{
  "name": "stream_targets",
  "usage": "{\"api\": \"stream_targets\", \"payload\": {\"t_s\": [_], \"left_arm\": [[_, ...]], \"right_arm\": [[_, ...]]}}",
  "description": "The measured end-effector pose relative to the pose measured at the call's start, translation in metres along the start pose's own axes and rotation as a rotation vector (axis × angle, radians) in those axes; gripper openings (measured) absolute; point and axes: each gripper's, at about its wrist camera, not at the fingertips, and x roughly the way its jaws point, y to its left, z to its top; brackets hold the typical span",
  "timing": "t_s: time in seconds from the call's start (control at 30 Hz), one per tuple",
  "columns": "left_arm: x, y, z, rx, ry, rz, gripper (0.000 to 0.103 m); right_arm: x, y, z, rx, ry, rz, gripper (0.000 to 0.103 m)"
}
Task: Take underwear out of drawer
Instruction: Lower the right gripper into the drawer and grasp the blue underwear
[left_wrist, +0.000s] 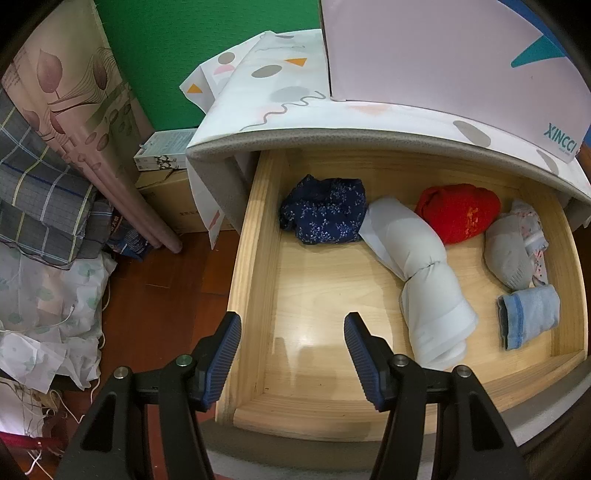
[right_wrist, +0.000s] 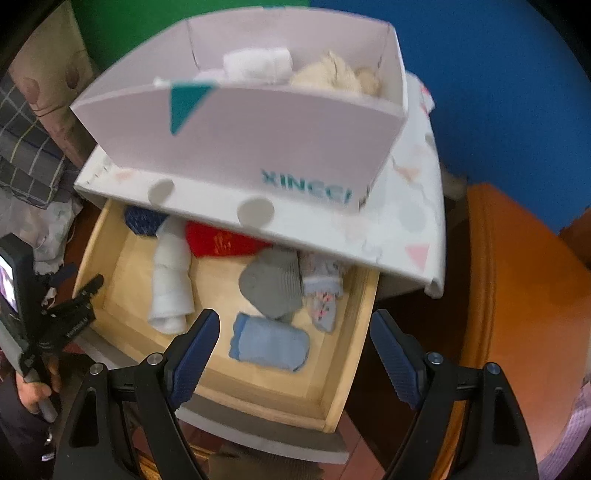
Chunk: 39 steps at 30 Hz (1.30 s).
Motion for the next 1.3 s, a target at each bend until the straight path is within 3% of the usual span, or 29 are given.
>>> {"api": "stream_targets", "payload": {"t_s": [0.47,0.83,1.0,1.3], "left_arm": [[0.0,0.0,0.001,0.0,0.001,-0.001,0.06],[0.0,0.0,0.0,0.0,0.002,-0.002,0.06],[0.0,0.0,0.0,-0.002,0.004,-0.008,0.06],[0.001,-0.002,0.001,-0.001,0.009,-0.013,0.06]], "right_arm": [[0.048,0.009,-0.018,0.009,0.09,0.036,0.081],[0.099,0.023,-0.023,0.016,0.212,0.053,0.082],[0.123,0.026,-0.022,0.025,0.258,0.038,0.089],[0.163,0.032,-0.025,0.023,0.338,0.008,0.093]]}}
